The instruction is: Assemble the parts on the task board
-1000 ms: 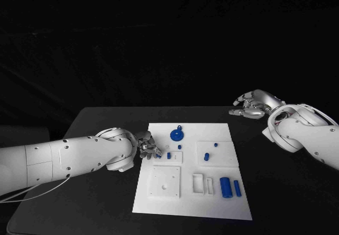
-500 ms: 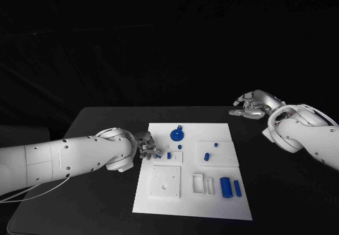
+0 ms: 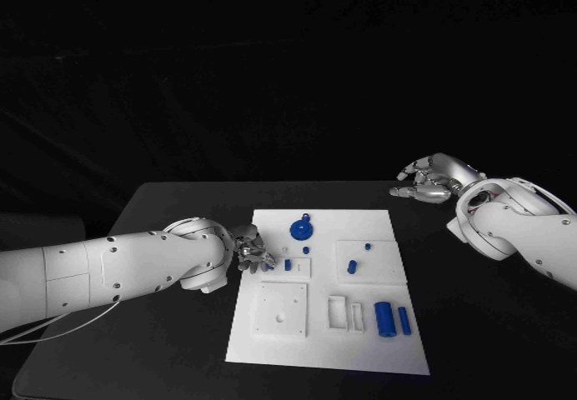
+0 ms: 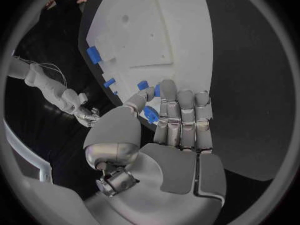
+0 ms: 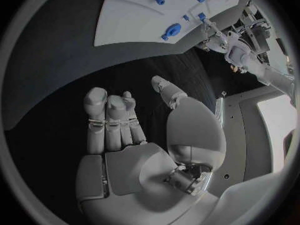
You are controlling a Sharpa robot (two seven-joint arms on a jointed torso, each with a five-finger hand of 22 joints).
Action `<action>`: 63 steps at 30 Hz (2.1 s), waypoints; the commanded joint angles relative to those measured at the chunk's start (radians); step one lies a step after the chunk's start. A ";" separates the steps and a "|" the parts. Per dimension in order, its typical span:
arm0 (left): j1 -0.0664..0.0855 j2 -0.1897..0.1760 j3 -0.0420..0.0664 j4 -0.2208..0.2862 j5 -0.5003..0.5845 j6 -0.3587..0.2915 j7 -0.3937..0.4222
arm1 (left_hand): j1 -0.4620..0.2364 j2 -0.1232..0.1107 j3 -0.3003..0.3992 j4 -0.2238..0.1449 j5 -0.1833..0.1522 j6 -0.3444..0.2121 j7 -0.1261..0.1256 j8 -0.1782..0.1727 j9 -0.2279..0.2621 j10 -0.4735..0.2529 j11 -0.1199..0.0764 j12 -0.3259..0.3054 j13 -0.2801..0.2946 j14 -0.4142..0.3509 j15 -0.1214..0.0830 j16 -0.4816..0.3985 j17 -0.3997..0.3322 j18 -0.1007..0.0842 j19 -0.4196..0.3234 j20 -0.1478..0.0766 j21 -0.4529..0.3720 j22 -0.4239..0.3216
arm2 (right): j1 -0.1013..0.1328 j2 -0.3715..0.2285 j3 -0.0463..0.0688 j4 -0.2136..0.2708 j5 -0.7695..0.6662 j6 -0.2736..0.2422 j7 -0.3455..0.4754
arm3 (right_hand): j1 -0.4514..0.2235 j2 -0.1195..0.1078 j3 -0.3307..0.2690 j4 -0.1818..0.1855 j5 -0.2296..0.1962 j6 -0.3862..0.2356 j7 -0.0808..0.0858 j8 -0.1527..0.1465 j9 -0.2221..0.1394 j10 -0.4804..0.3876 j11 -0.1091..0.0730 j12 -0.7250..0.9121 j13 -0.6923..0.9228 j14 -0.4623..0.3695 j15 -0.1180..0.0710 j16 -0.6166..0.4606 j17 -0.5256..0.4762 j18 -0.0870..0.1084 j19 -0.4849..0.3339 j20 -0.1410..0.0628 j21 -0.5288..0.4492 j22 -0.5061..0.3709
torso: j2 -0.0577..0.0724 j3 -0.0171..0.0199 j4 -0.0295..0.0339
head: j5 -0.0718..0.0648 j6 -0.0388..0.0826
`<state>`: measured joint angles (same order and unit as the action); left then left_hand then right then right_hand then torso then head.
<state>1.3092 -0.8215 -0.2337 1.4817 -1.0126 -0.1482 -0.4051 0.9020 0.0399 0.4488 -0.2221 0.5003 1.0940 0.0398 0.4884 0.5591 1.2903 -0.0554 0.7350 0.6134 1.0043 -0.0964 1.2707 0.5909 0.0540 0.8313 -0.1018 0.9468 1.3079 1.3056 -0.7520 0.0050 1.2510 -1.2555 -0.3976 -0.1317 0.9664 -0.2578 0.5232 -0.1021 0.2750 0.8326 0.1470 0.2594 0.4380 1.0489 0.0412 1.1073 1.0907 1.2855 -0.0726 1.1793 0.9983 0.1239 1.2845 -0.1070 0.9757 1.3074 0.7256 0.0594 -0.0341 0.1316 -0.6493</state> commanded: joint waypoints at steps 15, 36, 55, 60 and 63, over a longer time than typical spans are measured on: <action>-0.007 0.001 -0.005 -0.016 0.042 0.043 0.009 | 0.007 0.003 0.053 -0.048 0.011 0.009 -0.001 0.001 -0.002 0.012 -0.007 -0.008 -0.001 0.004 0.000 0.001 -0.001 -0.015 0.005 -0.089 0.007 0.018 | -0.001 0.002 0.000 0.000 -0.002 0.011 0.007 | 0.000 0.004 -0.002 0.008 0.005 0.000 0.006 0.004 -0.001 -0.001 -0.002 0.004 -0.002 0.007 0.000 -0.007 0.001 0.138 0.001 -0.007 -0.005 0.005 | 0.000 -0.0003 -0.0003 | 0.002 0.003; 0.000 0.019 0.029 -0.068 0.110 0.132 0.022 | 0.011 0.007 0.057 -0.051 -0.011 0.001 0.003 -0.003 -0.005 0.005 -0.003 -0.016 -0.003 -0.004 0.003 -0.003 -0.002 -0.016 -0.002 -0.086 0.005 0.019 | -0.002 0.004 0.000 -0.003 -0.002 0.013 0.008 | 0.000 0.004 -0.002 0.009 0.006 -0.001 0.006 0.004 -0.001 -0.001 -0.002 0.005 -0.002 0.007 0.000 -0.007 0.001 0.138 0.002 -0.007 -0.006 0.005 | 0.001 0.0000 -0.0016 | -0.002 0.004; 0.025 0.039 0.060 -0.100 0.114 0.262 0.013 | 0.019 0.008 0.061 -0.056 -0.010 -0.002 0.003 -0.003 -0.005 0.003 -0.004 -0.016 -0.001 -0.006 0.004 -0.002 0.000 -0.016 -0.005 -0.086 0.005 0.019 | -0.003 0.004 0.000 -0.005 -0.002 0.015 0.008 | 0.000 0.004 -0.002 0.009 0.006 -0.001 0.006 0.004 -0.001 -0.001 -0.002 0.005 -0.003 0.007 0.000 -0.007 0.001 0.138 0.002 -0.007 -0.006 0.005 | 0.000 0.0007 -0.0004 | -0.005 0.002; 0.041 0.050 0.060 -0.118 0.125 0.304 -0.010 | 0.020 0.009 0.062 -0.056 -0.010 -0.002 0.003 -0.003 -0.005 0.003 -0.004 -0.016 -0.001 -0.007 0.004 -0.002 0.000 -0.017 -0.005 -0.086 0.005 0.020 | -0.004 0.007 0.000 -0.007 -0.002 0.015 0.008 | 0.000 0.004 -0.002 0.009 0.006 -0.001 0.006 0.004 -0.001 -0.001 -0.002 0.006 -0.003 0.007 0.000 -0.007 0.001 0.138 0.002 -0.007 -0.006 0.005 | 0.000 0.0016 0.0002 | -0.004 0.002; 0.047 0.059 0.061 -0.131 0.127 0.339 -0.028 | 0.022 0.009 0.062 -0.058 -0.008 -0.002 0.003 -0.002 -0.005 0.003 -0.004 -0.015 0.000 -0.006 0.004 0.000 0.001 -0.017 -0.006 -0.086 0.006 0.020 | -0.006 0.008 0.000 -0.007 -0.002 0.015 0.008 | 0.000 0.004 -0.003 0.009 0.006 -0.001 0.006 0.004 -0.001 -0.001 -0.002 0.006 -0.003 0.007 0.000 -0.007 0.001 0.138 0.002 -0.007 -0.006 0.005 | 0.000 0.0013 -0.0005 | -0.003 0.001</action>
<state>1.3528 -0.7670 -0.1737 1.3539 -0.9003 0.1119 -0.4061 0.9023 0.0400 0.4504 -0.2209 0.4909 1.0930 0.0408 0.4832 0.5529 1.2950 -0.0569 0.7239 0.6123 1.0026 -0.0942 1.2706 0.5902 0.0540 0.8311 -0.1017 0.9468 1.3080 1.3004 -0.7449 0.0050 1.2439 -1.2552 -0.3944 -0.1313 0.9664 -0.2578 0.5204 -0.0993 0.2750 0.8314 0.1442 0.2594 0.4380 1.0489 0.0412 1.1073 1.0888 1.2853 -0.0724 1.1753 0.9983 0.1239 1.2858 -0.1092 0.9757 1.3080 0.7255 0.0607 -0.0341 0.1277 -0.6475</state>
